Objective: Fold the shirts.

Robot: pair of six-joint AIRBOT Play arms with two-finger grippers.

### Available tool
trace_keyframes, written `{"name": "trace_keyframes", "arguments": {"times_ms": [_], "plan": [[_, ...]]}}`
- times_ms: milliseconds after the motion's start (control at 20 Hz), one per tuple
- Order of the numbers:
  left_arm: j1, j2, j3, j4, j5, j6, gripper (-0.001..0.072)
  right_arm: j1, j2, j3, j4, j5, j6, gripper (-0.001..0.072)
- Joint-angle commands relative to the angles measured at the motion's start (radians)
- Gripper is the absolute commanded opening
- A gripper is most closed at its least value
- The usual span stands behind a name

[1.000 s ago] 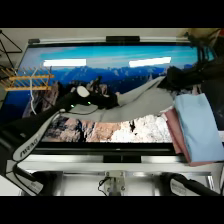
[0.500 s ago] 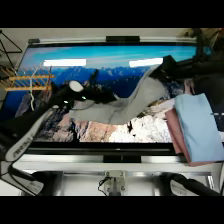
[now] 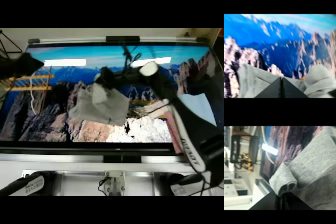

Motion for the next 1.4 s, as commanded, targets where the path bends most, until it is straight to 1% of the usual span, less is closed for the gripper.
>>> {"name": "trace_keyframes", "arguments": {"times_ms": [0, 50, 100, 150, 200, 250, 300, 350, 400, 450, 550, 600, 650, 700, 750, 900, 1100, 1200, 1250, 1300, 1350], "plan": [[0.120, 0.116, 0.001, 0.015, -0.087, 0.000, 0.0036, 0.120, -0.163, 0.001, 0.193, -0.163, -0.040, 0.0065], [0.119, 0.122, 0.000, 0.016, -0.105, 0.001, 0.0036, 0.137, -0.197, 0.001, 0.255, -0.167, -0.064, 0.0131], [0.114, 0.121, 0.000, 0.016, -0.116, 0.001, 0.0036, 0.149, -0.224, 0.001, 0.328, -0.166, -0.122, 0.0396], [0.108, 0.120, -0.004, 0.016, -0.117, 0.004, 0.0036, 0.153, -0.239, 0.001, 0.393, -0.157, -0.188, 0.0593], [0.101, 0.119, -0.012, 0.016, -0.116, 0.004, 0.0036, 0.147, -0.237, 0.001, 0.410, -0.151, -0.213, 0.0593], [0.100, 0.119, -0.021, 0.015, -0.117, 0.004, 0.0036, 0.134, -0.225, 0.001, 0.387, -0.143, -0.216, 0.0593], [0.097, 0.119, -0.031, 0.016, -0.117, 0.005, 0.0036, 0.108, -0.208, 0.001, 0.335, -0.123, -0.210, 0.0593], [0.097, 0.119, -0.037, 0.016, -0.118, 0.012, 0.0036, 0.074, -0.187, 0.001, 0.256, -0.089, -0.179, 0.0593], [0.097, 0.119, -0.042, 0.016, -0.118, 0.015, 0.0036, 0.030, -0.159, 0.001, 0.126, -0.037, -0.119, 0.0593], [0.097, 0.119, -0.043, 0.016, -0.120, 0.018, 0.0036, -0.022, -0.129, 0.001, -0.048, 0.037, -0.037, 0.0593], [0.096, 0.119, -0.043, 0.016, -0.121, 0.031, 0.0036, -0.129, -0.077, 0.001, -0.445, 0.240, 0.126, 0.0593], [0.096, 0.119, -0.043, 0.016, -0.121, 0.031, 0.0036, -0.174, -0.066, 0.001, -0.624, 0.354, 0.167, 0.0593], [0.096, 0.119, -0.043, 0.016, -0.121, 0.036, 0.0036, -0.216, -0.067, -0.004, -0.767, 0.464, 0.178, 0.0611], [0.096, 0.119, -0.043, 0.016, -0.121, 0.040, 0.0036, -0.248, -0.071, -0.027, -0.817, 0.523, 0.172, 0.0668], [0.096, 0.118, -0.043, 0.016, -0.121, 0.041, 0.0036, -0.270, -0.073, -0.061, -0.784, 0.528, 0.156, 0.0668], [0.096, 0.118, -0.043, 0.015, -0.121, 0.041, 0.0036, -0.269, -0.104, -0.158, -0.557, 0.396, 0.051, 0.0668], [0.096, 0.118, -0.043, 0.016, -0.121, 0.041, 0.0036, -0.226, -0.187, -0.162, -0.399, 0.293, -0.021, 0.0668], [0.096, 0.118, -0.043, 0.015, -0.121, 0.041, 0.0037, -0.206, -0.217, -0.162, -0.362, 0.266, -0.026, 0.0667], [0.096, 0.118, -0.043, 0.015, -0.121, 0.041, 0.0036, -0.199, -0.230, -0.162, -0.327, 0.263, -0.048, 0.0661], [0.096, 0.118, -0.043, 0.015, -0.121, 0.041, 0.0036, -0.193, -0.239, -0.162, -0.286, 0.263, -0.082, 0.0600], [0.096, 0.118, -0.043, 0.015, -0.121, 0.040, 0.0036, -0.193, -0.242, -0.162, -0.247, 0.260, -0.117, 0.0473]]}}
